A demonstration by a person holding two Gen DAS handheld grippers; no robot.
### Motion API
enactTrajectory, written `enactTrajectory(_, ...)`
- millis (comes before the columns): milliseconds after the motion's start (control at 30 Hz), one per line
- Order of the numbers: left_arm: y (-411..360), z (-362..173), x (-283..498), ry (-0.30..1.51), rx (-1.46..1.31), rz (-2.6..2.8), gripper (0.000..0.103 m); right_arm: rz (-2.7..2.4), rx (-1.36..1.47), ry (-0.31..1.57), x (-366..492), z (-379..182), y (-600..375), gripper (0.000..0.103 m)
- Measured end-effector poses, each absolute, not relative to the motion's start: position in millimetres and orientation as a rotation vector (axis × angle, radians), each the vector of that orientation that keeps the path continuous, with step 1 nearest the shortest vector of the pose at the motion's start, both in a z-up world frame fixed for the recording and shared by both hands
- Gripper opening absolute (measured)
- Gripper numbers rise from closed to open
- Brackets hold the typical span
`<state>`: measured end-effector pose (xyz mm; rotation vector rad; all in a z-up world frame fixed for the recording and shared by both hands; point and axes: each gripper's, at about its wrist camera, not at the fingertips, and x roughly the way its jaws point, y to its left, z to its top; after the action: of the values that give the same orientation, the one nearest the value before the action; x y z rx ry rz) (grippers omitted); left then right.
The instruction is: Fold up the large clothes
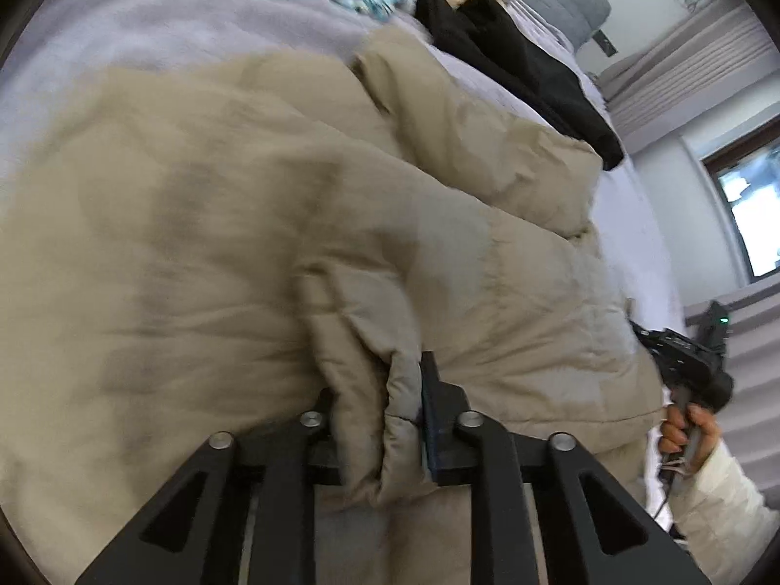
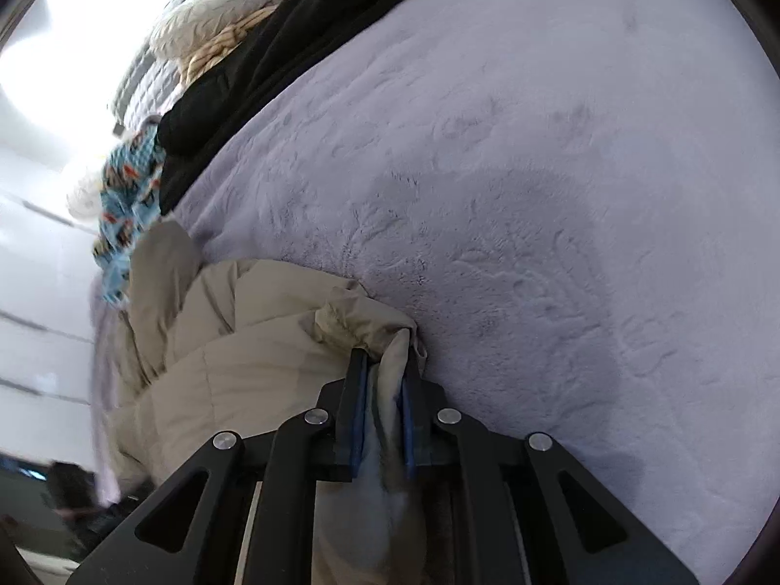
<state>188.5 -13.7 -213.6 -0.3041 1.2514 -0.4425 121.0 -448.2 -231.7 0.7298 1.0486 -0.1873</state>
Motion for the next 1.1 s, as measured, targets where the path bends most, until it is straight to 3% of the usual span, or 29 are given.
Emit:
enactTrajectory(67, 1, -202, 186, 1.239, -0.275, -0.393, 0.023, -0.199, 0.666, 1.058, 119, -226, -447, 0.013)
enactTrajectory(133, 14, -187, 184, 1.209, -0.243, -0.347, 0.023, -0.259, 0.596, 1.061, 113, -211, -446, 0.021)
enactTrajectory(333, 0, -158, 195, 1.113, -0.241, -0.431, 0.023, -0.256, 0.495, 0.927, 73, -152, -418, 0.021)
enactTrajectory(500, -34, -203, 191, 1.193, -0.1, -0.411, 0.023, -0.131, 0.502, 1.031, 68, -174, -395, 0.02)
enactTrajectory(667, -34, -220, 174, 1.146, -0.018, -0.432, 0.023, -0.164, 0.428, 1.078, 38, -208, -400, 0.016)
enactTrajectory(867, -29, -216, 173, 1.159, -0.047, -0.384, 0.023, -0.249, 0.407, 1.067, 30, -216, -414, 0.016)
enactTrajectory(1100, -8, -184, 141, 1.16, -0.012, -0.253, 0.023, -0.291, 0.476, 1.079, -9, -185, -424, 0.02)
